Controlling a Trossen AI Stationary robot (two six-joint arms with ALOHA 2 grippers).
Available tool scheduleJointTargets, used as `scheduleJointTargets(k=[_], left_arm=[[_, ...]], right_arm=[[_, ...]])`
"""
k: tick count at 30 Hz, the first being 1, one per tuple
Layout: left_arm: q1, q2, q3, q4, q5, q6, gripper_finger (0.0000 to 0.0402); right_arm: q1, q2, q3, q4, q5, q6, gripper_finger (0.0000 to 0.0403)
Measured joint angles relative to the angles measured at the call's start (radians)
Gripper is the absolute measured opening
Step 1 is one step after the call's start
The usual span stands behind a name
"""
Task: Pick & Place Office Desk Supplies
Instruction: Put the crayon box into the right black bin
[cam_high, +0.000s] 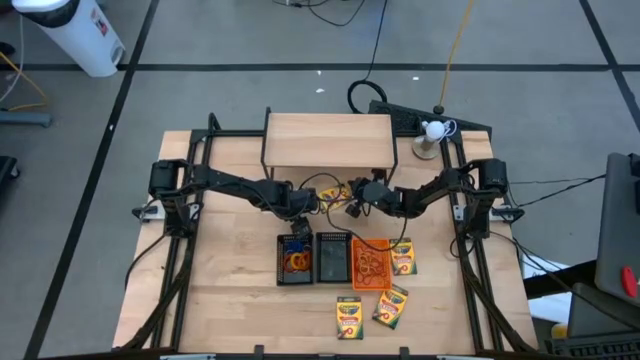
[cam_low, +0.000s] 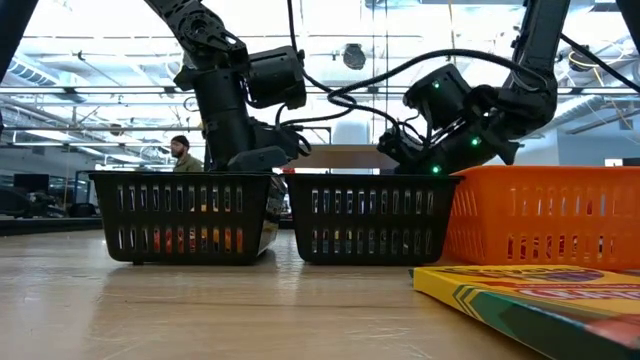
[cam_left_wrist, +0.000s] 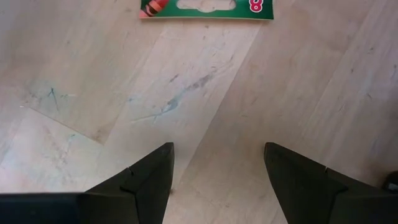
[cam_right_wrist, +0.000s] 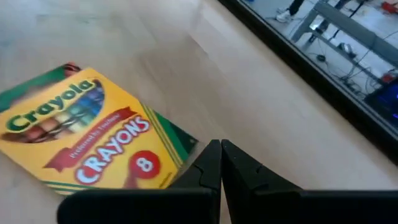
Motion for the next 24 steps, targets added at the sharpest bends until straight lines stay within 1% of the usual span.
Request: scheduleJointTargets(k=[3, 9, 12, 21, 24], left_arm=[[0.0, 0.0, 0.0, 0.0, 0.0, 0.0, 0.025], [0.0, 0.0, 0.0, 0.0, 0.0, 0.0, 0.025], [0.0, 0.0, 0.0, -0.001, 0.0, 0.0, 0.025], [0.0, 0.0, 0.0, -0.013, 0.0, -0.004, 0.025], [0.0, -0.002, 0.0, -0.027, -0.001, -0.007, 0.025]], right_arm=[[0.0, 0.0, 0.0, -0.026, -0.052, 0.043, 0.0], [-0.001, 0.0, 0.0, -0.127, -0.059, 0.095, 0.0], [-0.011, -0.001, 0.001, -0.153, -0.082, 0.131, 0.0], [-0.052, -0.005, 0.003, -0.163, -0.255, 0.131, 0.0], [-0.054, -0.005, 0.003, -0.163, -0.295, 0.125, 0.0]])
